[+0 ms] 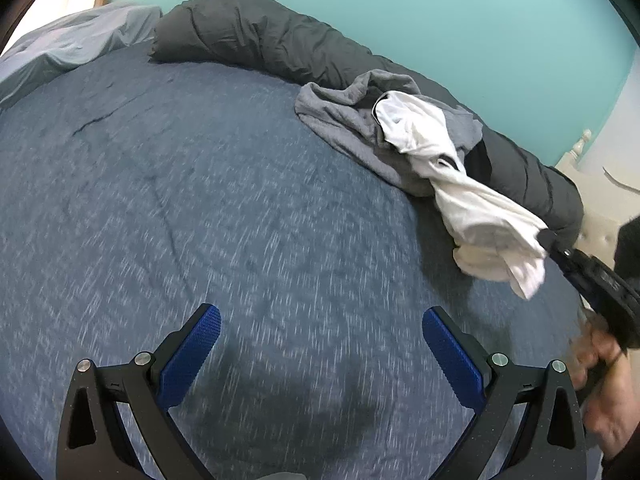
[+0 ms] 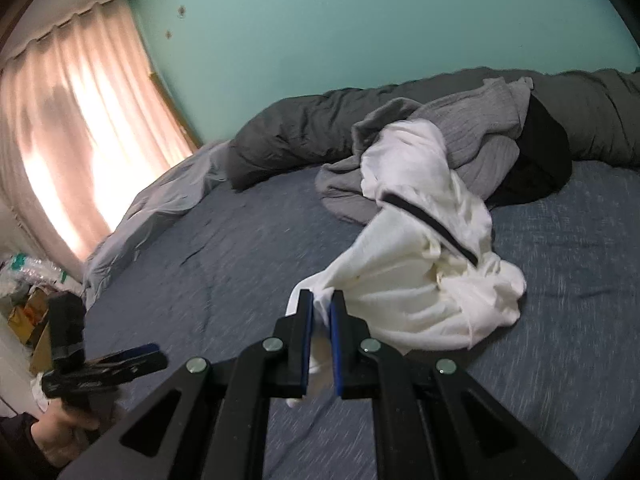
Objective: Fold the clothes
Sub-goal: 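Lift the white shirt with the right tool and pull it off the pile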
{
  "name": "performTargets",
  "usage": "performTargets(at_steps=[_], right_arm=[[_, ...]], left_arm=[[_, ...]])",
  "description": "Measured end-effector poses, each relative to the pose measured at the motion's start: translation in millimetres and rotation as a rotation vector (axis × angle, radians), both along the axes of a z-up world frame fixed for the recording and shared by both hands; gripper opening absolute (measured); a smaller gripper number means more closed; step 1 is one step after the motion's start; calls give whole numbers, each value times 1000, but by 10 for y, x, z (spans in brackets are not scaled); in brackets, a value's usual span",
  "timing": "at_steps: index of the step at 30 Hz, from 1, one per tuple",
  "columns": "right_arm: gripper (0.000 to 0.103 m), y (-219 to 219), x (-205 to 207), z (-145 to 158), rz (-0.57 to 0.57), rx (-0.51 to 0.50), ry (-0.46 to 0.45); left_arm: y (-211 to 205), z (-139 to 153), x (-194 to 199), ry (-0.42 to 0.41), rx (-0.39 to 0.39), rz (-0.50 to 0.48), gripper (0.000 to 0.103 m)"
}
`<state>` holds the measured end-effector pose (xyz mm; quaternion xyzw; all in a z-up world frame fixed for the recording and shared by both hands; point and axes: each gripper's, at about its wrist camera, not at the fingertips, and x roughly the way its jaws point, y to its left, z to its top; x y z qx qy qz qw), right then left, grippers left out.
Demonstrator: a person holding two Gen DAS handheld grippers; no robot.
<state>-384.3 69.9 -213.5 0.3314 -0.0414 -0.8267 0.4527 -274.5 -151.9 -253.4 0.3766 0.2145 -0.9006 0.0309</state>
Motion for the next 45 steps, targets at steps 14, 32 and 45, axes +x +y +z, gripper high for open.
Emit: performTargets(at_steps=[14, 32, 45], right_arm=[[8, 576, 1597, 166, 37, 1, 31], [29, 580, 2244, -821, 7, 123, -192], [66, 1067, 1825, -874, -231, 23, -185]], left_arm=[[217, 61, 953, 22, -24, -23, 103], [306, -228, 1389, -32, -80, -21, 103], [477, -476, 1037, -57, -103, -73, 103]])
